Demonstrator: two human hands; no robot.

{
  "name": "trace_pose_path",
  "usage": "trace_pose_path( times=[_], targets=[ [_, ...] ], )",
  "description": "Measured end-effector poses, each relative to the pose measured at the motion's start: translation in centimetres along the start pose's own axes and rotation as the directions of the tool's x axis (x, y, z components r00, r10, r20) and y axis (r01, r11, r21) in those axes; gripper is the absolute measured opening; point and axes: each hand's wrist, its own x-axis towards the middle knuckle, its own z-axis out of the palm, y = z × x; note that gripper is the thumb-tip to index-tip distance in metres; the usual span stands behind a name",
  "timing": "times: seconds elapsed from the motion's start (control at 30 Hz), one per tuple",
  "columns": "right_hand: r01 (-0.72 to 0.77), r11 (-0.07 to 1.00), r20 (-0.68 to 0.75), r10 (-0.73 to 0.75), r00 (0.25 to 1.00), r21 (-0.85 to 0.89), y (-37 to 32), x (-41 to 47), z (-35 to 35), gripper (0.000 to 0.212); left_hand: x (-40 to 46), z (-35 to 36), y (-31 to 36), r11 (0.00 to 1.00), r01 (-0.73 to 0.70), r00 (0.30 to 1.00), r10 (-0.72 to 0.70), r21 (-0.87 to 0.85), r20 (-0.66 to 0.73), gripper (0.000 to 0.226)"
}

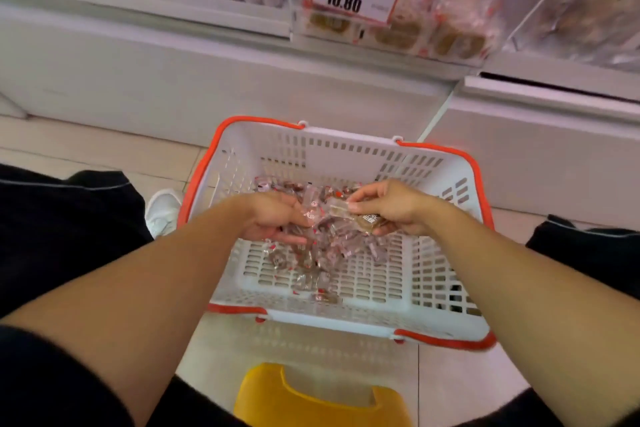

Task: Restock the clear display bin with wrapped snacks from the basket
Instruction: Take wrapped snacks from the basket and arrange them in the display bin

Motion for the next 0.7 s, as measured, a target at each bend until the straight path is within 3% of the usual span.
trace_pose_path(
  times=[0.13,0.3,0.47,0.53,0.63,0.7],
  targets=[
    [0.137,0.990,0.095,-0.137,0.986,0.010,-7.0,-3.6,-2.6,0.011,-5.3,-0.1,7.2,0.975,-0.220,0.974,0.217,0.043,0.059,0.030],
    [0.360,0.928,0.009,-0.361,0.933,-0.098,-14.0,-9.4,-3.6,0.013,-12.9,0.4,14.2,0.899,-0.387,0.915,0.348,0.205,0.202,0.033],
    [0.487,0.864,-0.068,-0.497,0.865,-0.124,-16.5,-14.0,-3.4,0.009,-17.6,1.6,16.6,0.924,-0.375,0.885,0.381,-0.076,0.267,0.037],
    [0.505,0.852,-0.085,-0.518,0.851,-0.137,-16.7,-15.1,-3.1,0.010,-18.0,2.9,16.6,0.901,-0.428,0.875,0.432,-0.067,0.217,0.039],
    [0.530,0.831,-0.145,-0.553,0.821,-0.168,-17.1,-16.0,-2.5,0.007,-17.2,5.0,16.4,0.822,-0.569,0.822,0.569,-0.001,0.024,0.011],
    [0.589,0.790,-0.288,-0.612,0.737,-0.171,-17.7,-16.5,-2.5,0.009,-16.8,5.8,16.7,0.776,-0.631,0.775,0.629,-0.020,-0.056,0.006]
  ],
)
